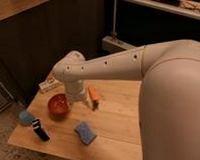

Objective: Place the ceramic cup over the eraser

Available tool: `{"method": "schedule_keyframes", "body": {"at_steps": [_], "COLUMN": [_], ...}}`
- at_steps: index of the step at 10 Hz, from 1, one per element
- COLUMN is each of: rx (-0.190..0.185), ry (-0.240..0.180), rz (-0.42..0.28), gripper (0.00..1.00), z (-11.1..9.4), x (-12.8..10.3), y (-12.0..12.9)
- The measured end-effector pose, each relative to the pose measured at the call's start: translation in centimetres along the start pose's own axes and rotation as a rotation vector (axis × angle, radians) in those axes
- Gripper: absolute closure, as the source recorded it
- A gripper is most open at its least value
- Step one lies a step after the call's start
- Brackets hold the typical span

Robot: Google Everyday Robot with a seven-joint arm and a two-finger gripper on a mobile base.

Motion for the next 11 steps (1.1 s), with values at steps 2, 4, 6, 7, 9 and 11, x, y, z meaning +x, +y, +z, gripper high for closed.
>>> {"method": "schedule_keyframes", "body": {"at_steps": [2, 4, 6, 7, 9, 11], "rx": [0.0, -0.001, -0.005, 0.007, 0.045, 0.078], "ry": [0.0, 0.0, -0.013, -0.025, -0.043, -0.059], "rz": [0.0, 0.0, -0.02, -0.043, -0.095, -0.136], "gripper": [0.35, 0.35, 0.35, 0.35, 0.35, 0.35], "z": [0.0, 0.0, -0.3, -0.5, -0.8, -0.8], "x": [0.0, 0.0, -1.3, -2.8, -5.8, -8.5], "y": [0.0, 0.0, 1.3, 2.6, 5.5, 8.1]}}
